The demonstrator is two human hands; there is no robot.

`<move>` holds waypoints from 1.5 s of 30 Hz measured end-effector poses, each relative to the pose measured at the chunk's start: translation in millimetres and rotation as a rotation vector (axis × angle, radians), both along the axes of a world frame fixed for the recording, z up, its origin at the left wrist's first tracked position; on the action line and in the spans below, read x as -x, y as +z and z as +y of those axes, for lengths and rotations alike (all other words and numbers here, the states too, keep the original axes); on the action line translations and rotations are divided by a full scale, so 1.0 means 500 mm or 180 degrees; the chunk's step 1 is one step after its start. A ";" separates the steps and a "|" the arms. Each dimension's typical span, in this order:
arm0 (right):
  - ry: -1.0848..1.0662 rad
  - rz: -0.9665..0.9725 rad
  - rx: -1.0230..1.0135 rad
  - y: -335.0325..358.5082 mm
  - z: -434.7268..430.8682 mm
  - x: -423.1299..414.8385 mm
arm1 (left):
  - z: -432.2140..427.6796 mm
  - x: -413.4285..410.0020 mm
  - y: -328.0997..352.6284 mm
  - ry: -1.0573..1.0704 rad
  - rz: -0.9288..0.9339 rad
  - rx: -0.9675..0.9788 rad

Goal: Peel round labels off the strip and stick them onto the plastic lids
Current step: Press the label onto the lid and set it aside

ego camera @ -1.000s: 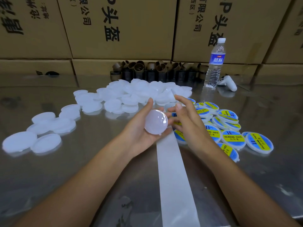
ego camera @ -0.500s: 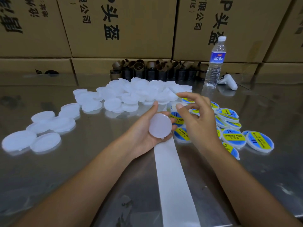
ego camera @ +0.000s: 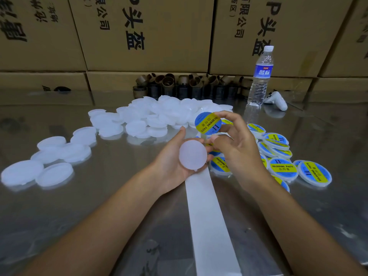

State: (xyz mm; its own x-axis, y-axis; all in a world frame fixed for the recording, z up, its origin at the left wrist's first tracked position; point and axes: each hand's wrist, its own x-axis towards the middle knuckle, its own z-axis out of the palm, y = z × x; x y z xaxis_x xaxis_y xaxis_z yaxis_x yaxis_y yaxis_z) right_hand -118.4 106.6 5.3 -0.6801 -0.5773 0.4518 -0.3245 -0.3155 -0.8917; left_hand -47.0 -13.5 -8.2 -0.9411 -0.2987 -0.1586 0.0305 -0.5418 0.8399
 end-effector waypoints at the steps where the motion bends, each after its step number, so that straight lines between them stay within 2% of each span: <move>1: 0.0016 0.0010 -0.0008 0.000 0.000 0.000 | 0.001 0.000 0.001 -0.0014 -0.0001 -0.0022; 12: 0.0094 0.0397 -0.0243 -0.002 -0.004 -0.010 | 0.009 -0.004 0.007 -0.0055 -0.0090 0.0153; 18: -0.0136 0.1158 -0.0853 -0.015 -0.006 -0.014 | 0.012 -0.009 0.010 -0.0267 -0.0030 0.0214; 23: -0.0166 0.1575 -0.1042 -0.015 -0.003 -0.018 | 0.015 -0.005 0.010 -0.0367 0.0047 0.0181; 45: -0.0204 0.2112 -0.1519 -0.020 0.000 -0.020 | 0.010 -0.008 0.014 -0.0490 -0.0095 0.0493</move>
State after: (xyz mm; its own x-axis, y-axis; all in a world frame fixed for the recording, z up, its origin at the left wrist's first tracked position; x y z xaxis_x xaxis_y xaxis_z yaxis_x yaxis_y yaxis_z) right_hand -108.4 106.8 -4.6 -0.3959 -0.7783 0.4874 -0.8363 0.0863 -0.5414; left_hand -42.8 -8.3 -1.1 -0.9731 -0.1748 -0.1504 -0.0688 -0.4025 0.9128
